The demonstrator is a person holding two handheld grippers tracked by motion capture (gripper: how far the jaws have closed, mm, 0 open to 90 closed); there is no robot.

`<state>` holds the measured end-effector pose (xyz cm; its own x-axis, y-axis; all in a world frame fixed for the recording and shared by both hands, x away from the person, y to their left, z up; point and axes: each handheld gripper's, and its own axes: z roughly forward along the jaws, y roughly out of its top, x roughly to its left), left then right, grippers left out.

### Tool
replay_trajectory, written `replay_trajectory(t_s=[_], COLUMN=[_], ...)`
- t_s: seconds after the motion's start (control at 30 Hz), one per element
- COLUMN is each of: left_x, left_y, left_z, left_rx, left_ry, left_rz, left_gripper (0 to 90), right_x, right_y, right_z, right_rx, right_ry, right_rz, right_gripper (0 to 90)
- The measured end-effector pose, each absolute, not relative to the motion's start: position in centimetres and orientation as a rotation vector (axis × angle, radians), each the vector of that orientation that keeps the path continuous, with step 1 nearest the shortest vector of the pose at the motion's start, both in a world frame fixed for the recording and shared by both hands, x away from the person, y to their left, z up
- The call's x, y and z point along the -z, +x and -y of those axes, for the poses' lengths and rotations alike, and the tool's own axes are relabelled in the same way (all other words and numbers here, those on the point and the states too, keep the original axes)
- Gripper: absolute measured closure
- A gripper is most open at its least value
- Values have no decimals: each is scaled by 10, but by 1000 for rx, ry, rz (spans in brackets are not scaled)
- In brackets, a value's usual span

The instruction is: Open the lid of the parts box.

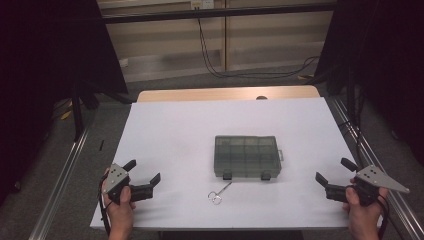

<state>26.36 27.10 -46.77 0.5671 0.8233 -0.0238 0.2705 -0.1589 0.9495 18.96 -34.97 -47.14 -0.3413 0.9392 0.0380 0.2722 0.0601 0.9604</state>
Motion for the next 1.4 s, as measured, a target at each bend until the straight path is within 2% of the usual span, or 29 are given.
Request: replay_trajectory(t_s=[0.2, 0.67, 1.4], left_x=[464, 445, 422], left_y=[263, 269, 286], left_z=[-264, -220, -176], left_rx=[-615, -558, -479], left_ry=[1714, 1759, 1731], left_rz=[-898, -820, -775], left_gripper=[0, 0, 0], right_x=[469, 446, 420], right_y=[190, 194, 225], right_z=[349, 338, 301], right_rx=[-1319, -1361, -1414], right_ry=[1215, 1195, 1103], right_rz=[-1676, -1668, -1737], right_gripper=[0, 0, 0])
